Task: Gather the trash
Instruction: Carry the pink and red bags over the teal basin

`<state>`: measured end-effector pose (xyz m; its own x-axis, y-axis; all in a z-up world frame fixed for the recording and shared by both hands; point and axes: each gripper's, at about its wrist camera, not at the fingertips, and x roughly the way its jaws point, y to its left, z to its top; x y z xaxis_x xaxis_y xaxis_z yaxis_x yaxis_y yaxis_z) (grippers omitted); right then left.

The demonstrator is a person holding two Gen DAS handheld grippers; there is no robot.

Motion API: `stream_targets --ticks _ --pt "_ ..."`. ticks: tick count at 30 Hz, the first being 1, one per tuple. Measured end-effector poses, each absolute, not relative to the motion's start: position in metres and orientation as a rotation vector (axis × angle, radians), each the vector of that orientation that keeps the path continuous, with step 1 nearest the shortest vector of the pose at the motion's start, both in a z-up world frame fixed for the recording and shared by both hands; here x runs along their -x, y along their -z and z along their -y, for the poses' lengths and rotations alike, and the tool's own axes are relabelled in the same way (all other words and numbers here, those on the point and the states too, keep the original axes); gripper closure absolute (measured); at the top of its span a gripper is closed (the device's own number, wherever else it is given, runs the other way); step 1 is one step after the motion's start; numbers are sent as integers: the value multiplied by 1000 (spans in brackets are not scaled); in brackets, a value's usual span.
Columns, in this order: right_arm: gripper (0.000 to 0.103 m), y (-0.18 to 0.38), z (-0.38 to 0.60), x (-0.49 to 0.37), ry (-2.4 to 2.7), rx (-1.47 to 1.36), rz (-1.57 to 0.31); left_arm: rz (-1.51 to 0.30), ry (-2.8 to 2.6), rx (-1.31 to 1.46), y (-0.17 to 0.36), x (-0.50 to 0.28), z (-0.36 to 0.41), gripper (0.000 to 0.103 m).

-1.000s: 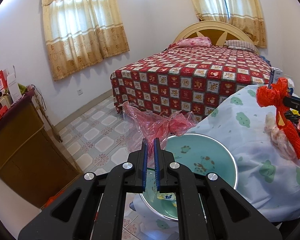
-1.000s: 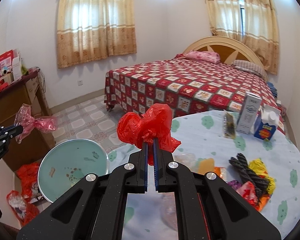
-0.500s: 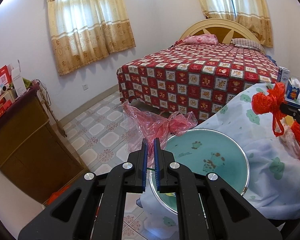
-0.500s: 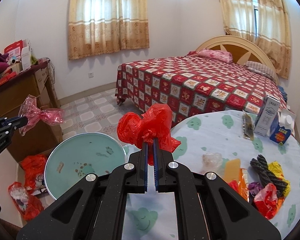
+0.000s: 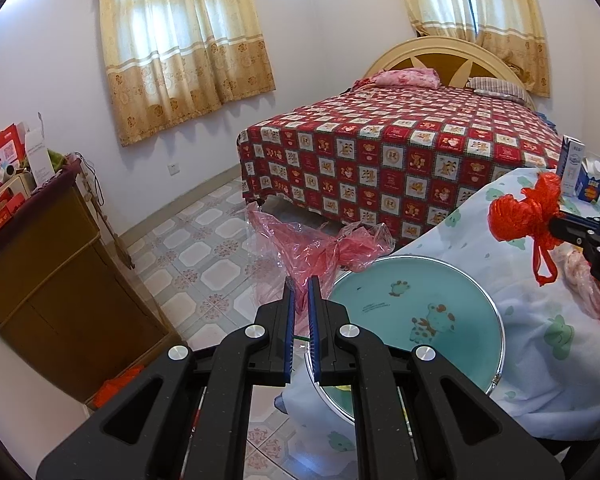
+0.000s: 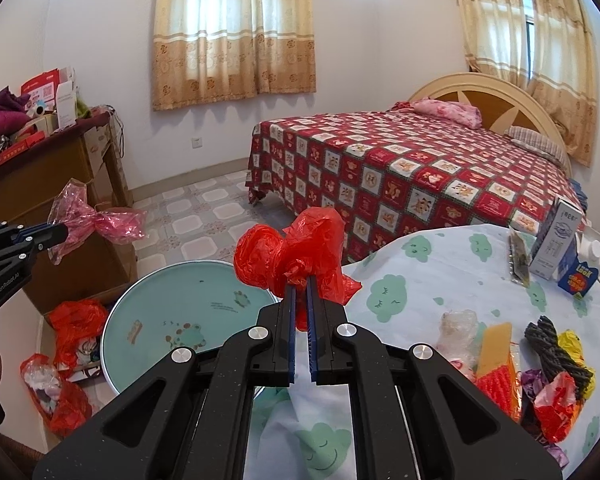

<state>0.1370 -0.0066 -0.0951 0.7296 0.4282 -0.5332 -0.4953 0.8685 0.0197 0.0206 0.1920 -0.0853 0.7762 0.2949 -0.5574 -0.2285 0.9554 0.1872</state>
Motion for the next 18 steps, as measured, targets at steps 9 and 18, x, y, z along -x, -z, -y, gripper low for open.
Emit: stream_targets --ticks 9,18 --pt "97 95 4 -136 -511 130 -557 -622 -278 -111 87 -21 -189 96" --pt "97 97 0 -134 -527 140 -565 -630 -261 -114 91 -22 -180 96"
